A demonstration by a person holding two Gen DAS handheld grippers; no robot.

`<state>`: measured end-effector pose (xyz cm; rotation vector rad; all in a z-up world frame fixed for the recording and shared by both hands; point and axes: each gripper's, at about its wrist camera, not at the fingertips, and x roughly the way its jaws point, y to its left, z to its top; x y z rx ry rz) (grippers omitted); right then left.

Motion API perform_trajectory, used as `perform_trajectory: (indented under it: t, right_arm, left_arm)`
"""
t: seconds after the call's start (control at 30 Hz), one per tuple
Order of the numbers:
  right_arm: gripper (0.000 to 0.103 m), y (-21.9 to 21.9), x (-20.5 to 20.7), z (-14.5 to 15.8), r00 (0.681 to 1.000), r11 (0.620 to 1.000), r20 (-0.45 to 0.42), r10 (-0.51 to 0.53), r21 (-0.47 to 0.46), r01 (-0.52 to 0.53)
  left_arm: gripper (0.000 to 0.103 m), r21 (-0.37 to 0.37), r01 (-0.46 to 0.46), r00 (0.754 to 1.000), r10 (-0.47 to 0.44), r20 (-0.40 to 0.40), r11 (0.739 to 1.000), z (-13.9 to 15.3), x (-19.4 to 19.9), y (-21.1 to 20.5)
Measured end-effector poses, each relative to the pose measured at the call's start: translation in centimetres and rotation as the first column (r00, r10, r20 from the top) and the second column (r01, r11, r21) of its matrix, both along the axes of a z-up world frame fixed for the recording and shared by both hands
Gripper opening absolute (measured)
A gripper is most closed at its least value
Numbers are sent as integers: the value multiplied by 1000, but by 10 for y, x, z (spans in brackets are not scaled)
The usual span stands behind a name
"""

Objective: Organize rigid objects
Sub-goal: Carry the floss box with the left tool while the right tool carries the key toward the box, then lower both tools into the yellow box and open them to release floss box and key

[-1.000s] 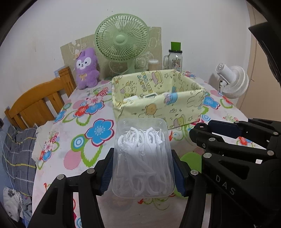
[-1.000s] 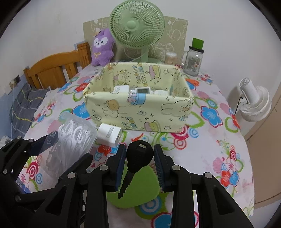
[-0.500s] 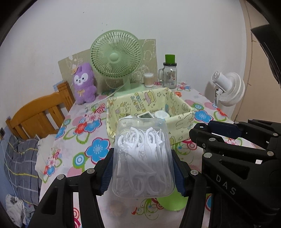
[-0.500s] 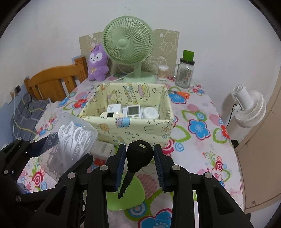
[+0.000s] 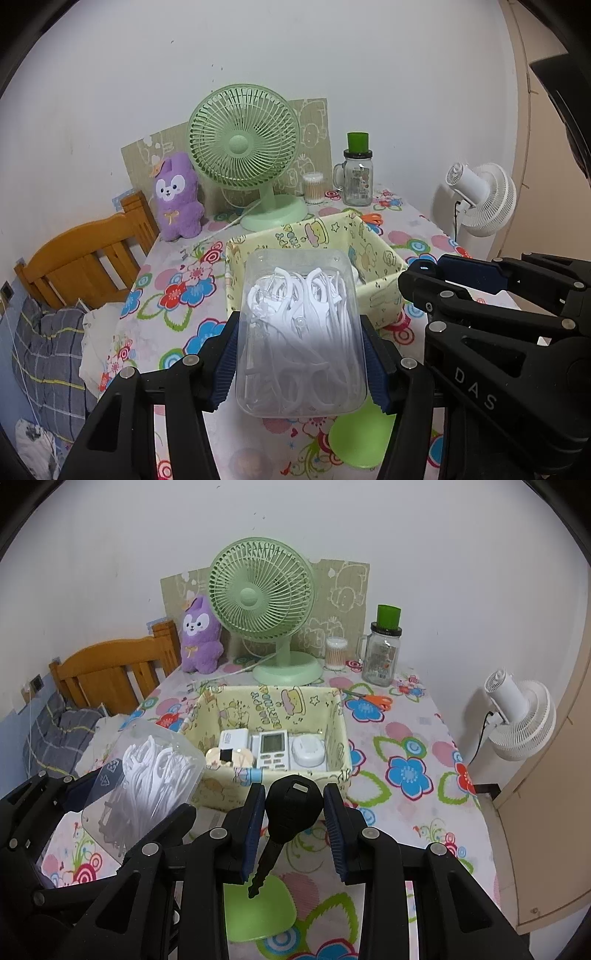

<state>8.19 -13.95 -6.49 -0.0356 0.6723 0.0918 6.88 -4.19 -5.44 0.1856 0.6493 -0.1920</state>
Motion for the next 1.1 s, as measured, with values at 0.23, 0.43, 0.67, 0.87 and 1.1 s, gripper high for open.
perform_trajectory:
  t: [0.23, 0.43, 0.67, 0.87, 1.1]
  right_arm:
    - [35, -3, 18, 4, 1000, 1000, 9, 2, 4, -2]
    - [35, -6, 32, 6, 1000, 1000, 8, -2, 13, 2]
    - [35, -6, 56, 5, 1000, 1000, 2, 7, 21, -8]
    - [35, -4, 79, 1, 1000, 1000, -11, 8, 27, -8]
    - [35, -8, 103, -9, 999, 999, -32, -4, 32, 5]
  left_arm:
    - [61, 11, -14, 1000, 14, 19, 1000, 3, 16, -4]
    - [61, 15, -13, 1000, 13, 17, 1000, 4, 33, -8]
    - [61, 26, -25, 1000, 24, 12, 999, 2, 52, -8]
    - [61, 8, -27, 999, 28, -23, 1000, -4, 74, -4]
    - [61, 12, -30, 998, 30, -46, 999, -14, 99, -7]
